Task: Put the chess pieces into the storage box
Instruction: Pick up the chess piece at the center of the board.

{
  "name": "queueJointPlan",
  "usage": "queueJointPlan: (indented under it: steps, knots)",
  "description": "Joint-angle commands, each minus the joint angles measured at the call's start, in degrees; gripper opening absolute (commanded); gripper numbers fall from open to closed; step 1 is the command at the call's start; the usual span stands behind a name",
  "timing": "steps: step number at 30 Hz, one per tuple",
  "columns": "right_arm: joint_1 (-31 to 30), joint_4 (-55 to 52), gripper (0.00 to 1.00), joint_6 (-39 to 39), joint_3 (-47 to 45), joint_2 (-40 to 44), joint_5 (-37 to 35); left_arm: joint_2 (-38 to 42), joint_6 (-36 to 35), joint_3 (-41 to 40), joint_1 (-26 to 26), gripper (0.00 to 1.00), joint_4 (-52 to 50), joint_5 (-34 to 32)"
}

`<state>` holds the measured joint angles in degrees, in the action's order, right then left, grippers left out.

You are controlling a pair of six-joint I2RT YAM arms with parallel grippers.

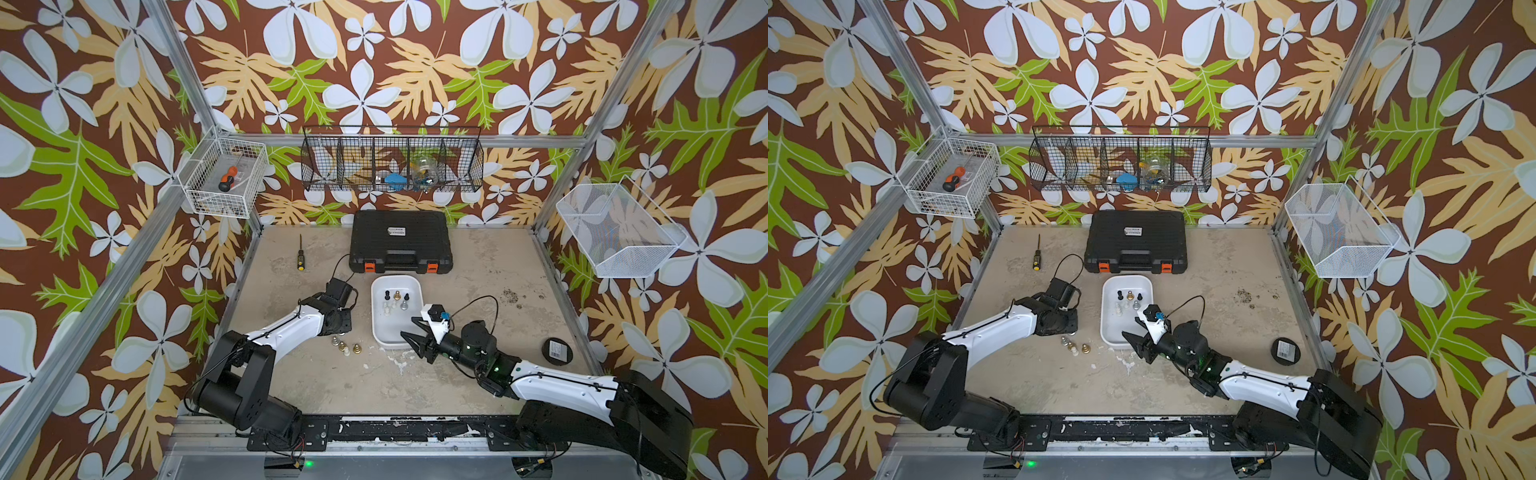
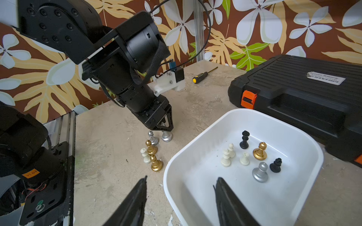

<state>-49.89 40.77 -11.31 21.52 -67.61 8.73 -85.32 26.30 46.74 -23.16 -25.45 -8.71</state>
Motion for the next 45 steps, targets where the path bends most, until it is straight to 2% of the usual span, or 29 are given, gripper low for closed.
queueJointPlan:
  steps: [1,7,15,21,27,31,36,41,45]
  knots:
    - [-0.03,1.25,0.57,0.49,0.56,-0.38,0.65,-0.47,-1.11,0.06,0.13,0.37,1.54,0.89]
    - [-0.03,0.81,0.57,0.39,0.85,-0.68,-0.16,-1.03,-0.91,-0.07,0.13,0.22,1.71,1.34]
    - [-0.04,0.4,0.58,0.61,0.95,-0.63,-1.23,-0.04,-0.9,-0.38,0.13,0.11,1.56,1.85]
    - [-0.03,0.62,0.58,0.68,0.81,-0.83,-2.05,0.78,-1.43,0.52,0.13,0.09,0.76,1.5]
    - [-0.03,2.15,0.67,-0.06,-0.29,0.05,-2.93,3.08,-1.65,1.7,0.08,0.09,-0.67,0.3]
    - [-0.03,2.46,0.74,-1.03,-1.29,1.48,-7.39,4.92,-1.44,3.42,0.06,0.08,-1.66,-0.61]
    - [0.05,1.21,0.76,-2.17,-1.98,3.0,-15.27,6.29,-1.17,6.24,-0.59,0.08,-2.6,-1.2]
    - [0.59,0.01,0.76,-4.7,-3.5,5.84,-25.96,4.93,-1.17,11.23,-3.71,0.08,-5.77,-3.83]
    - [1.83,-0.23,0.78,-6.99,-5.44,8.65,-30.19,3.39,-0.65,15.74,-7.02,0.08,-7.38,-4.32]
